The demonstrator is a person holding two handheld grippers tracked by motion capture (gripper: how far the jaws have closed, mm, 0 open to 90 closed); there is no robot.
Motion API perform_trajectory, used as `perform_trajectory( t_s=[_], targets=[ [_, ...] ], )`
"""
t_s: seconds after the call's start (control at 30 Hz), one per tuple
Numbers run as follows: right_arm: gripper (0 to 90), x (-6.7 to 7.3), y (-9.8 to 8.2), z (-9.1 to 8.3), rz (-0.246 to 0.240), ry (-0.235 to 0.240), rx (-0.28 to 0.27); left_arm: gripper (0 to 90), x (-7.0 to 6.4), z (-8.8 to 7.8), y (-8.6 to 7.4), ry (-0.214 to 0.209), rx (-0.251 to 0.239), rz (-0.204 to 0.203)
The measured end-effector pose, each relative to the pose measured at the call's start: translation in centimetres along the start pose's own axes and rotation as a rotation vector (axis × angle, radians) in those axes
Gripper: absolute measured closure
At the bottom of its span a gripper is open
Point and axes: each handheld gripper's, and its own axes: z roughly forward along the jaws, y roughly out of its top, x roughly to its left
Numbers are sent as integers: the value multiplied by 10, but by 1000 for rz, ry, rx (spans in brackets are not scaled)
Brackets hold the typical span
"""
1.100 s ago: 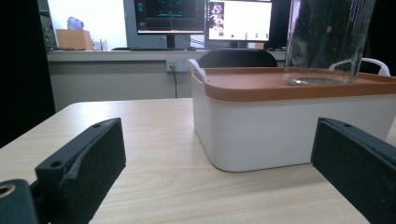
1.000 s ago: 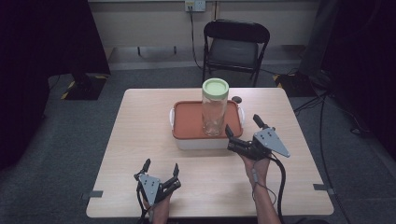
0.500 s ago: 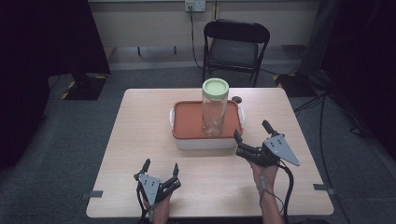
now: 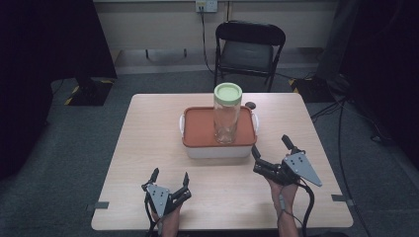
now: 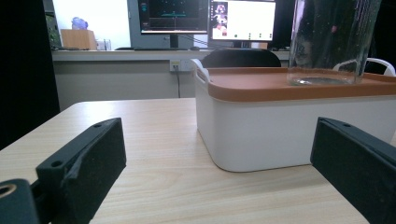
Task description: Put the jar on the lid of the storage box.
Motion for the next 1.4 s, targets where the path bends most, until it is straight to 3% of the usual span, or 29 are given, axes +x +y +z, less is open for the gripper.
perform_trajectory(
  t_s=[0.57,0.83,1.13,1.4],
  targets=[
    [0,-2,-15,-13,44,-29,21,29,0,0,0,0,0,0],
    [0,-3,-23,-20,29,-43,26,29,0,0,0,0,0,0],
    [0,-8,-36,-31,70,-61,45,29,0,0,0,-1,0,0],
    [0,-9,-42,-37,55,-70,48,29,0,0,0,-1,-1,0]
  ],
)
